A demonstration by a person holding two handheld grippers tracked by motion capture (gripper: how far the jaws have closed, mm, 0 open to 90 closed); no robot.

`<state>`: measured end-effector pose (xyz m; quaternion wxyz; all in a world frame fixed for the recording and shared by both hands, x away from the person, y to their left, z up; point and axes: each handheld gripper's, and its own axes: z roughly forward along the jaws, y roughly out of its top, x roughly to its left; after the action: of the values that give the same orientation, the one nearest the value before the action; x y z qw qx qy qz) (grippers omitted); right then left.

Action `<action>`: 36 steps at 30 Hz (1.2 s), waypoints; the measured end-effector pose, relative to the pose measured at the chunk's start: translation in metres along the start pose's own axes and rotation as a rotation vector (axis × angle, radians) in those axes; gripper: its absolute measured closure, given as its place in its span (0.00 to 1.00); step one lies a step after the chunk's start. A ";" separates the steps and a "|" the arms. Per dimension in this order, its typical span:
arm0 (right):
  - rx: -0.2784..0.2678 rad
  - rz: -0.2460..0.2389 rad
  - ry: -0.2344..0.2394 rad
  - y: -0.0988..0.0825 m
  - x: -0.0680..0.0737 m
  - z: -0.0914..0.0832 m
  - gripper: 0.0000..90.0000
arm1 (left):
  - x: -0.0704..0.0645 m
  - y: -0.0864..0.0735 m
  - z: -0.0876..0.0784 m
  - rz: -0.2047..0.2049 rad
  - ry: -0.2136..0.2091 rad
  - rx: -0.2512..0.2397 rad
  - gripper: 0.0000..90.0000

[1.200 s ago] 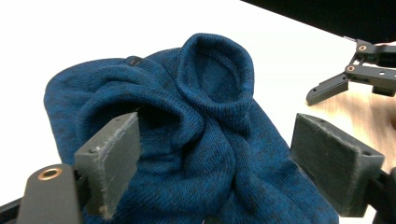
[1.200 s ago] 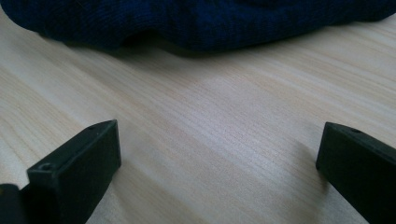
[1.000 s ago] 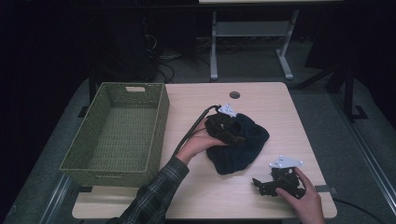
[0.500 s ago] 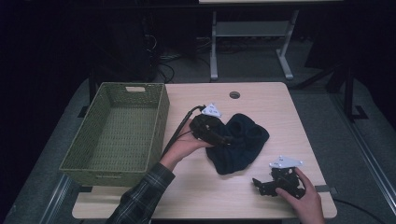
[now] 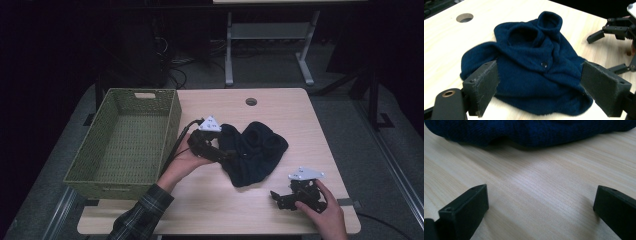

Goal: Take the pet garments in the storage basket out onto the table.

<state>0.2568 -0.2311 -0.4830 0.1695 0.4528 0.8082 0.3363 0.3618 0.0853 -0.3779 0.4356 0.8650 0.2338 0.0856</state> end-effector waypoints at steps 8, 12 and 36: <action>0.000 -0.001 0.000 0.000 0.000 0.000 0.00 | -0.008 -0.019 -0.013 -0.007 0.018 -0.012 0.16; -0.001 -0.002 0.000 0.000 0.000 0.000 0.00 | -0.014 -0.031 -0.017 0.004 0.039 0.003 0.16; 0.000 -0.001 0.000 0.000 0.000 0.000 0.00 | -0.033 -0.097 0.012 -0.005 0.068 0.155 0.16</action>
<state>0.2568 -0.2311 -0.4830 0.1695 0.4524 0.8084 0.3363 0.3047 0.1110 -0.4604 0.3592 0.8922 0.2565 0.0957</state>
